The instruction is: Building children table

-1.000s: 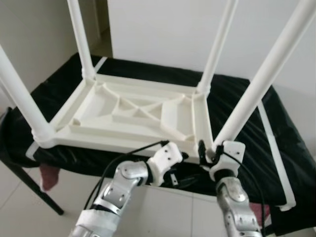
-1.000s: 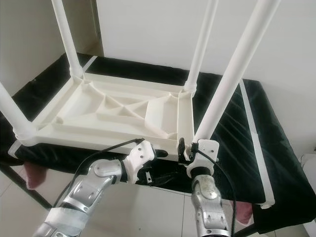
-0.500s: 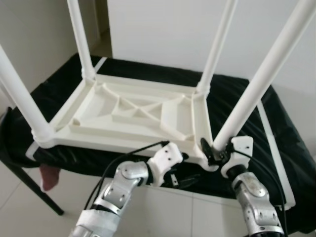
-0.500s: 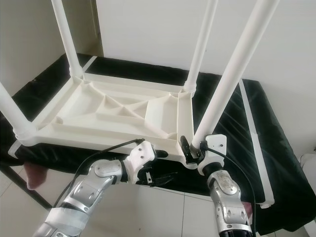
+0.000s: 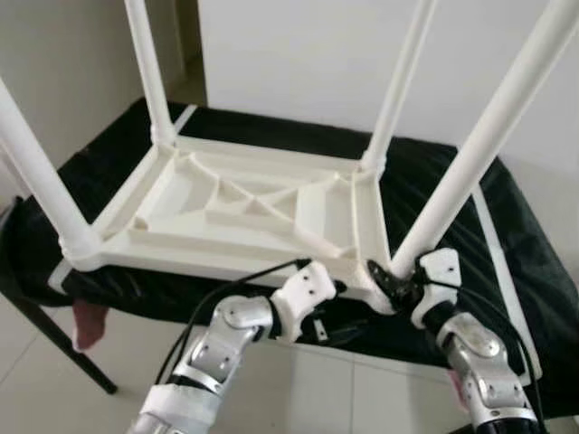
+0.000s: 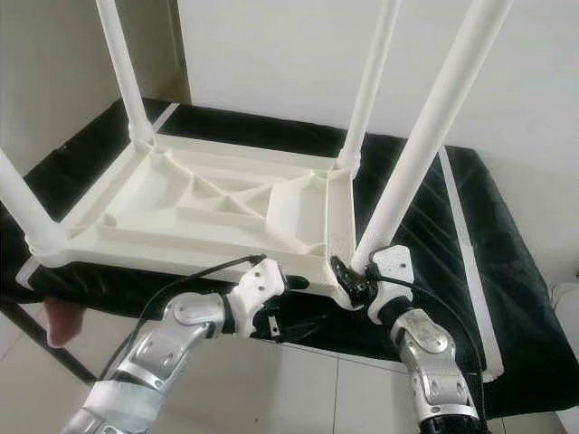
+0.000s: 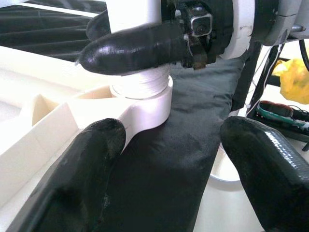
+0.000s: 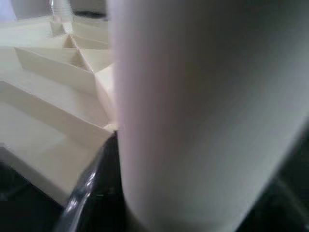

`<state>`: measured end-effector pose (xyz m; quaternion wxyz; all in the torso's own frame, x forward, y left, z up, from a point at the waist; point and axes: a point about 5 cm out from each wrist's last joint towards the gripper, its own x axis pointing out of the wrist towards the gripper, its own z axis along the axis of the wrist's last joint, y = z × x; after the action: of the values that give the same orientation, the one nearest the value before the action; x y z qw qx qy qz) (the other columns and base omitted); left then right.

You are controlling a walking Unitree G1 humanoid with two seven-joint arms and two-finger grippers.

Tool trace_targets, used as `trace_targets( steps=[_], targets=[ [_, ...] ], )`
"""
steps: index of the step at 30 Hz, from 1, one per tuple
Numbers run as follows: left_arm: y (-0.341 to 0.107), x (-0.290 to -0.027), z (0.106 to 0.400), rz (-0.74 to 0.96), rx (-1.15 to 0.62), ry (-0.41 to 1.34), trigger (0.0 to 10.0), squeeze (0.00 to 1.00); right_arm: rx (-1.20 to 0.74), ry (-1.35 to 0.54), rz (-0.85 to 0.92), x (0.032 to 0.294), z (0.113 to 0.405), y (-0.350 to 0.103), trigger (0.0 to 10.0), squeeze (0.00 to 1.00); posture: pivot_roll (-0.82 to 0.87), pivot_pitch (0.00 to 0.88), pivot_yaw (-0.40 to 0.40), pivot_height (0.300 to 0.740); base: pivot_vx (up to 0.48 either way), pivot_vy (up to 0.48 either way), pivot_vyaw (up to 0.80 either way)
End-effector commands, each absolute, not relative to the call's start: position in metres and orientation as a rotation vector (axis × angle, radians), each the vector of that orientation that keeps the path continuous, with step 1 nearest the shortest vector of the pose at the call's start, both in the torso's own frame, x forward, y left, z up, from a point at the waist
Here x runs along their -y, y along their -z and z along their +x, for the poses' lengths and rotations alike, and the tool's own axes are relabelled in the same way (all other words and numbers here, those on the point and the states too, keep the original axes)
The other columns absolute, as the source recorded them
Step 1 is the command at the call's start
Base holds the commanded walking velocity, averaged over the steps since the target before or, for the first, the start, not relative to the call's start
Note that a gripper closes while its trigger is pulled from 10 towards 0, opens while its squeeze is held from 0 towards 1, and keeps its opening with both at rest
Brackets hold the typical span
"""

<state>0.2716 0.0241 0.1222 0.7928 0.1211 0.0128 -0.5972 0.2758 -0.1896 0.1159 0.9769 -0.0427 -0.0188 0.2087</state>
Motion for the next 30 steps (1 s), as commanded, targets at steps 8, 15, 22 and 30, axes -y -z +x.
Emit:
trace_targets(
  steps=[8, 15, 22, 30],
  targets=[
    [-0.123, -0.025, 0.271, 0.254, -0.021, 1.239, 10.0, 0.00, 0.000, -0.442, -0.091, 0.191, 0.272, -0.109, 10.0, 0.00, 0.01, 0.000, -0.060, 0.740, 0.000, 0.000, 0.00],
    [-0.124, -0.025, 0.272, 0.254, -0.023, 1.238, 10.0, 0.00, -0.001, -0.392, -0.093, 0.194, 0.273, -0.107, 10.0, 0.00, 0.01, 0.004, -0.054, 0.740, 0.000, 0.000, 0.00],
    [-0.124, -0.026, 0.271, 0.254, -0.024, 1.240, 10.0, 0.00, -0.020, -0.321, -0.090, 0.193, 0.270, -0.103, 10.0, 0.00, 0.02, 0.014, -0.056, 0.740, 0.000, 0.000, 0.00],
    [-0.124, -0.026, 0.269, 0.253, -0.029, 1.242, 10.0, 0.00, -0.054, -0.178, -0.049, 0.190, 0.264, -0.096, 10.0, 0.00, 0.01, 0.019, -0.055, 0.740, 0.000, 0.000, 0.00]
  ],
)
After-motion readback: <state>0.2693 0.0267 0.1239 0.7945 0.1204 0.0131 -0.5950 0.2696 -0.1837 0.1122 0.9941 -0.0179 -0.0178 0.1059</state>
